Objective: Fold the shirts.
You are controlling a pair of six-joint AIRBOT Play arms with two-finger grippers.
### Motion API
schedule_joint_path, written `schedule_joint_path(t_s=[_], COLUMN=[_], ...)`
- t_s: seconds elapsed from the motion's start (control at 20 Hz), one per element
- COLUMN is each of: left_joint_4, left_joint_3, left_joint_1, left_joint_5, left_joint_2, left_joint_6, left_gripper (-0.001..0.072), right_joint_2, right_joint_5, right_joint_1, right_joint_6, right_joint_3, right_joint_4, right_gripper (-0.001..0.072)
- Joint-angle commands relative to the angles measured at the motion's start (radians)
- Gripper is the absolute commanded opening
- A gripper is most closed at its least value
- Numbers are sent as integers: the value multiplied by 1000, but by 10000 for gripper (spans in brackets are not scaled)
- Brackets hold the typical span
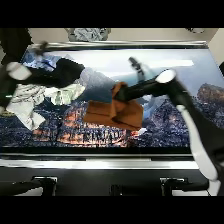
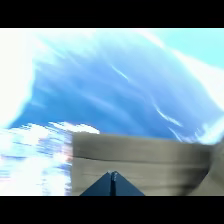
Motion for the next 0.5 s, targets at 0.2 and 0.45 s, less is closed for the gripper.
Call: schedule_joint_path(t_s=[0.2,0.45], left_joint_4=[81,108], left_joint_3=[1,-29], left_joint_1=[47,47], left_joint_5=[-53,-50], left_joint_2=[179,171], left_joint_6=[0,26], left_gripper=[29,30], right_joint_2=[-245,-148], right_joint_5=[-137,42], right_joint_1=[122,-84], right_joint_6=[-186,-72], right_joint_3=[1,1], right_joint_4=[455,86], right_gripper=[634,634])
